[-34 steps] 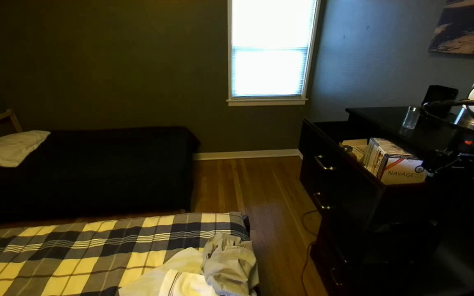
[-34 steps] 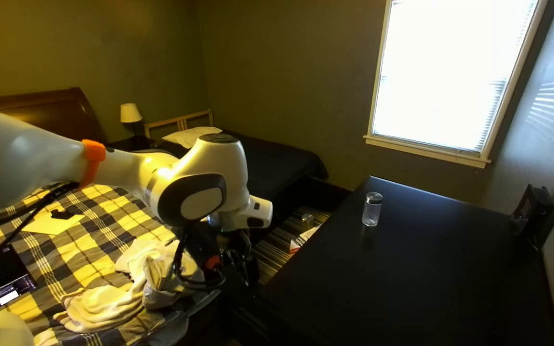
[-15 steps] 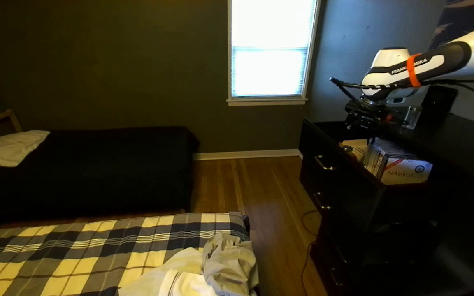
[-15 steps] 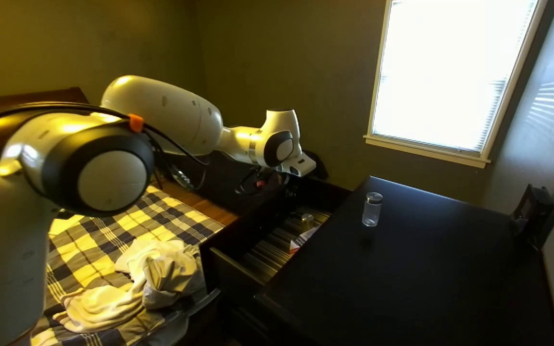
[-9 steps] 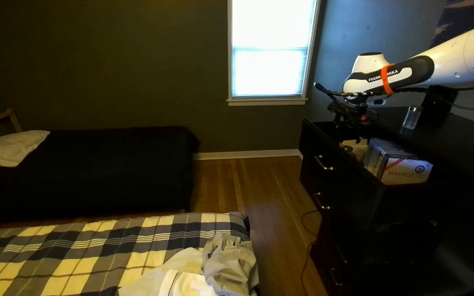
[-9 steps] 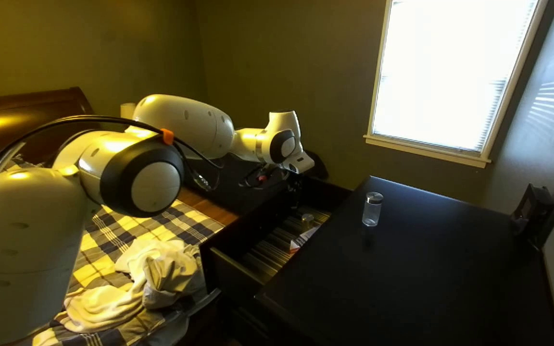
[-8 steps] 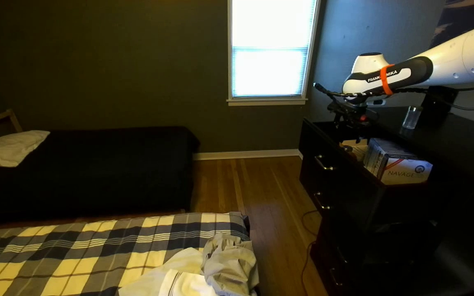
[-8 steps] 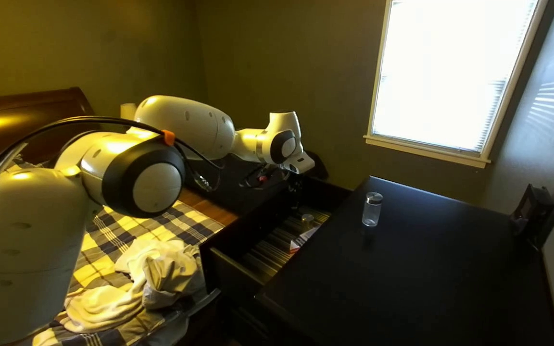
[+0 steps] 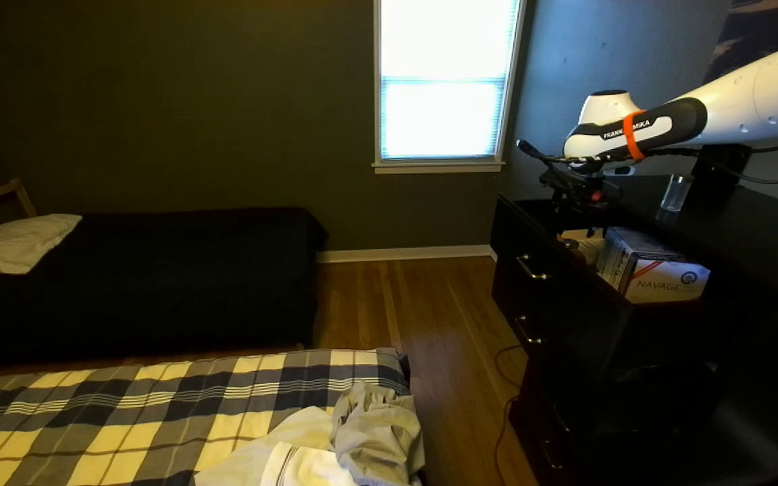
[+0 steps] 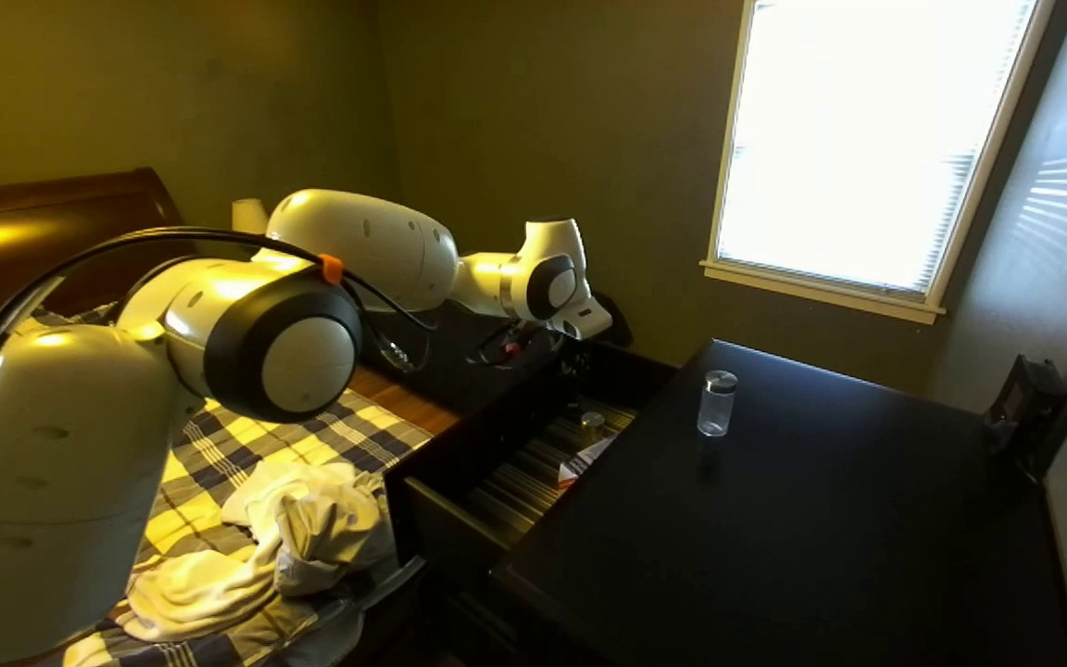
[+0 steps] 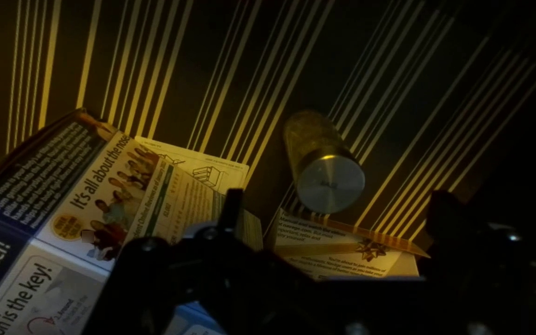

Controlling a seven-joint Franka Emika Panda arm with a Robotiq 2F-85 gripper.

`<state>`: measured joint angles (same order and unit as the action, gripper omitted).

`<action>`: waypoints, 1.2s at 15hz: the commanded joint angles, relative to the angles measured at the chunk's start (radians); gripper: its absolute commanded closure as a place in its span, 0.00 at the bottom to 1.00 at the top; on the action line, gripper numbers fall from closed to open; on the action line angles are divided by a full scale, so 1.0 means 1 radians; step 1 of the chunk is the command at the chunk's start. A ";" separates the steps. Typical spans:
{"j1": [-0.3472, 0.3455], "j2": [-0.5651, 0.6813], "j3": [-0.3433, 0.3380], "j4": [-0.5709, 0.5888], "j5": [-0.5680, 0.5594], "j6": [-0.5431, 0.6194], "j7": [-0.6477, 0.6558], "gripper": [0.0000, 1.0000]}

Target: Remove the glass container from the top drawer, put it on the table and close the top drawer

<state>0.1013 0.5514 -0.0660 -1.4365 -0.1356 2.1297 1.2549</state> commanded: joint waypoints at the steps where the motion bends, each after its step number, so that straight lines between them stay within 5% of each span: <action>1: 0.026 0.064 -0.035 0.042 -0.015 0.018 0.054 0.00; 13: 0.038 0.189 -0.075 0.107 -0.013 0.152 0.063 0.02; 14: 0.038 0.194 -0.078 0.111 -0.012 0.152 0.064 0.26; 16: 0.033 0.197 -0.071 0.109 -0.002 0.155 0.049 0.30; 18: 0.033 0.200 -0.070 0.113 0.002 0.145 0.046 0.47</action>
<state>0.1204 0.7289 -0.1236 -1.3487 -0.1411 2.2775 1.2915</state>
